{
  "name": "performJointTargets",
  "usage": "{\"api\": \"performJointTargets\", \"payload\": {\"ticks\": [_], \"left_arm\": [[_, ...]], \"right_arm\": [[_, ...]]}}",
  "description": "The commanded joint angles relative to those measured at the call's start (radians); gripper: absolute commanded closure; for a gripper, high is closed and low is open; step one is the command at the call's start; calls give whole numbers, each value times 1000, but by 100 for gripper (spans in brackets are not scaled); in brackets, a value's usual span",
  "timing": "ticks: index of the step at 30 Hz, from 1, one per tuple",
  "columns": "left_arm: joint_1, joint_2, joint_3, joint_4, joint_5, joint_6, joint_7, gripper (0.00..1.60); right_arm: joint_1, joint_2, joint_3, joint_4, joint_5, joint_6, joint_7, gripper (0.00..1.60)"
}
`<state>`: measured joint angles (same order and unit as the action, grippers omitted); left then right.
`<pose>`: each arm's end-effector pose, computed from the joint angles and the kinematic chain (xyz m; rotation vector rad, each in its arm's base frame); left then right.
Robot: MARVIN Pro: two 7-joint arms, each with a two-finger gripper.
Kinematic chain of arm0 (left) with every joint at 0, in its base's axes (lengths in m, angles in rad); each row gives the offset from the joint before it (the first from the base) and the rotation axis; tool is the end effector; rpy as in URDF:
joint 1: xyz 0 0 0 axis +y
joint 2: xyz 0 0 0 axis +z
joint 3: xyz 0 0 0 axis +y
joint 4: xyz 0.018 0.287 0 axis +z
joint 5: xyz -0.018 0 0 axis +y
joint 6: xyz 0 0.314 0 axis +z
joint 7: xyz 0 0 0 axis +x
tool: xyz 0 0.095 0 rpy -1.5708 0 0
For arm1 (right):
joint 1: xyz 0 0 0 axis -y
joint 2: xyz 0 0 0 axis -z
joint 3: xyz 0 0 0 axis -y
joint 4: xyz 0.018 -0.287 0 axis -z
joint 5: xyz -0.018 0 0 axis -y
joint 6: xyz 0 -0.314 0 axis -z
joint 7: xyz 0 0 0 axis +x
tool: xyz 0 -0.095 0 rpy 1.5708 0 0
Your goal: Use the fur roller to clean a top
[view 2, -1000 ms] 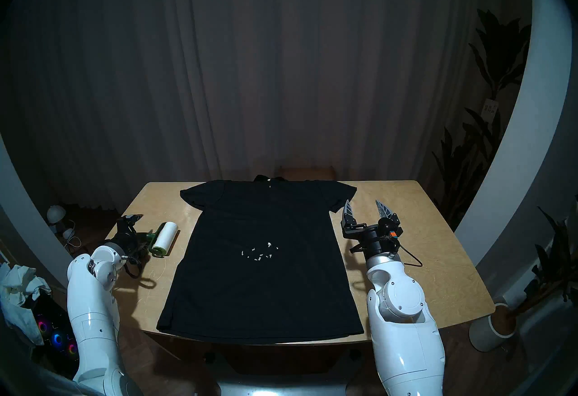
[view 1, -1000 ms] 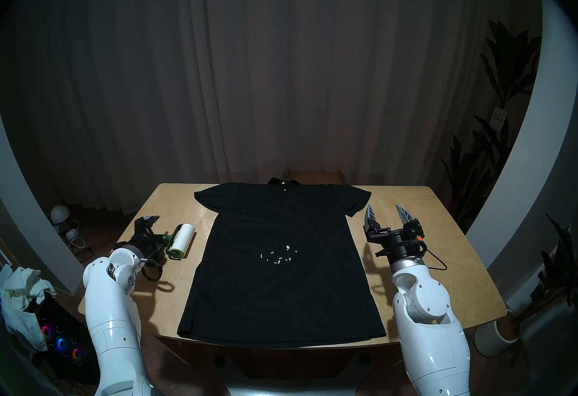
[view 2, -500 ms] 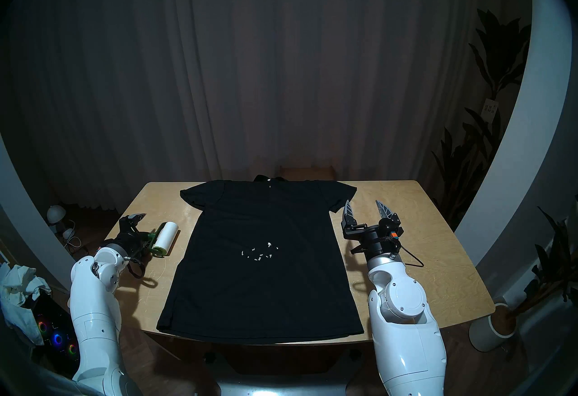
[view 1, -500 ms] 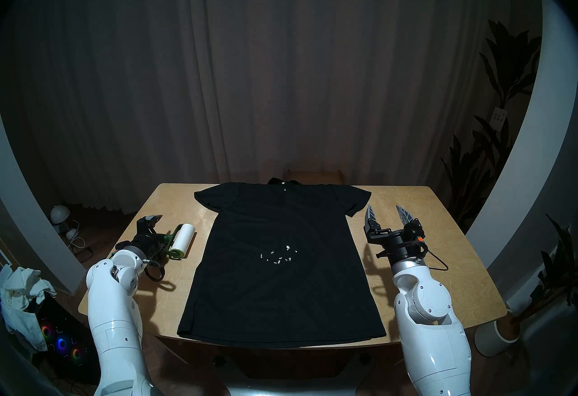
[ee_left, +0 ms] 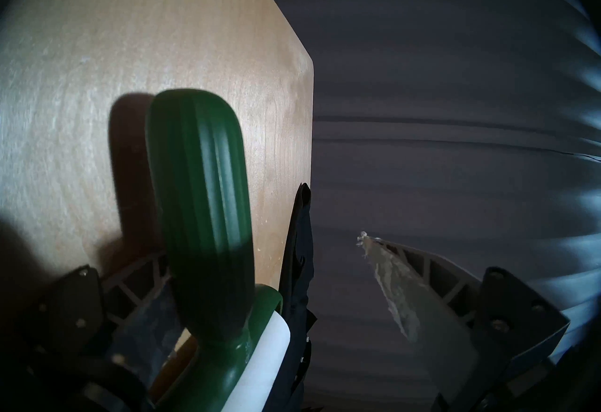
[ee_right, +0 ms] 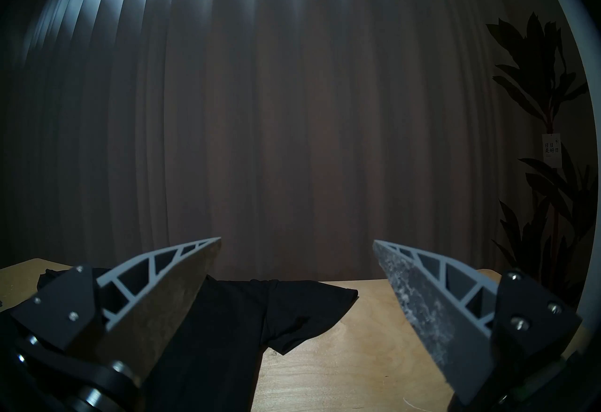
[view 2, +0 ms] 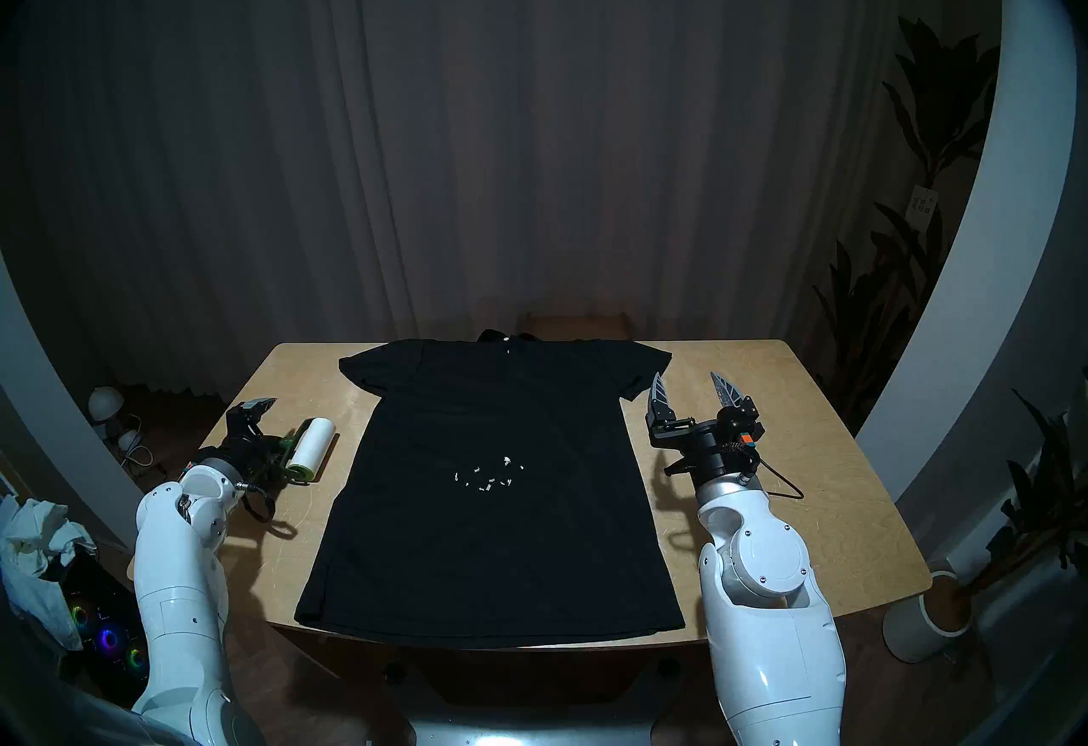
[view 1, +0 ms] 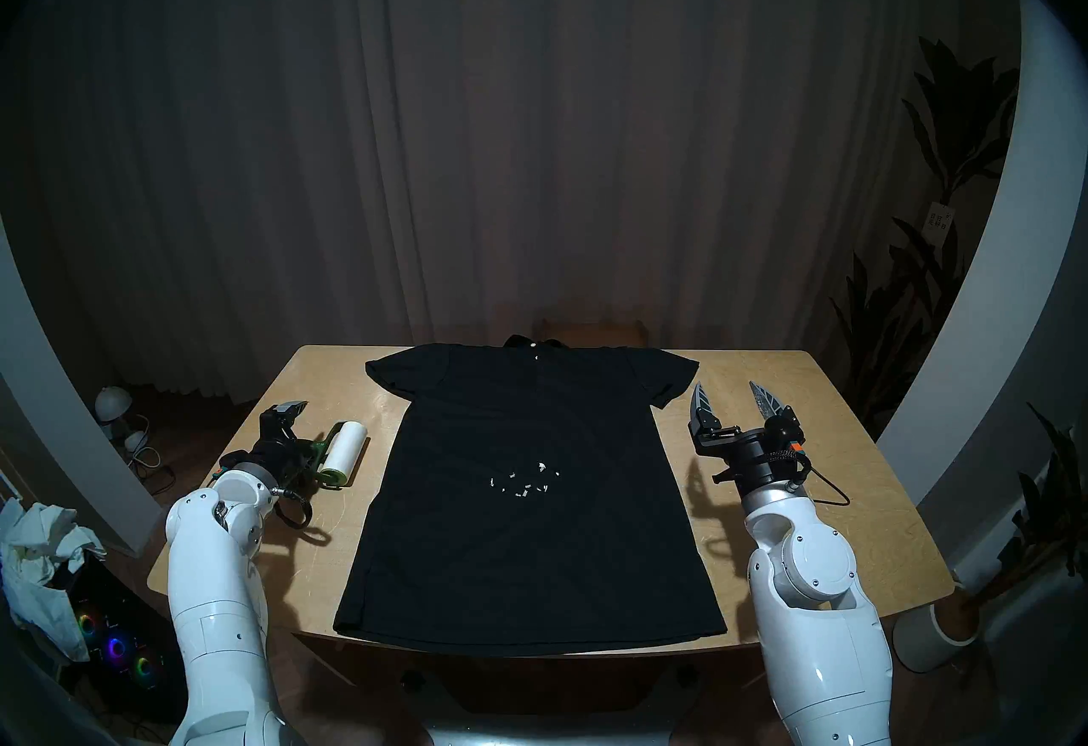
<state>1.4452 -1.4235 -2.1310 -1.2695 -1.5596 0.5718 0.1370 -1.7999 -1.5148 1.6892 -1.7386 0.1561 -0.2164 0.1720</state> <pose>0.4004 0.2230 -0.3581 1.3990 1.4135 1.0673 0.3565 -0.0484 -0.3014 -1.9750 -0.0037 -2.3466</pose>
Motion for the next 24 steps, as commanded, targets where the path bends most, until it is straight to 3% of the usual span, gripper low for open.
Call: {"api": "performJointTargets", "payload": {"ticks": [1,8,10,11,12,17,20,21,24], "left_arm": [[2,-2,10,72,19,-15,11,0],[2,3,12,85,23,-23,16,0],[3,2,13,88,23,-24,16,14],[3,1,14,89,22,-26,17,34],[4,1,15,89,22,-26,17,80],[9,0,16,84,23,-28,19,105],[12,-1,15,81,23,-31,23,152],[14,-2,15,80,24,-32,23,160],[19,-1,17,74,25,-32,18,160]], "right_arm": [[4,-4,1,-27,3,-1,-3,0],[5,-4,2,-25,4,1,0,0],[6,-4,3,-24,4,0,0,0],[7,-4,5,-23,5,-1,-1,0],[8,-3,6,-22,5,-1,0,0],[6,-4,10,-22,8,-2,0,0],[4,-3,12,-21,11,-3,3,0],[4,-3,12,-21,11,-3,3,0],[2,-4,13,-22,13,-4,4,0]]}}
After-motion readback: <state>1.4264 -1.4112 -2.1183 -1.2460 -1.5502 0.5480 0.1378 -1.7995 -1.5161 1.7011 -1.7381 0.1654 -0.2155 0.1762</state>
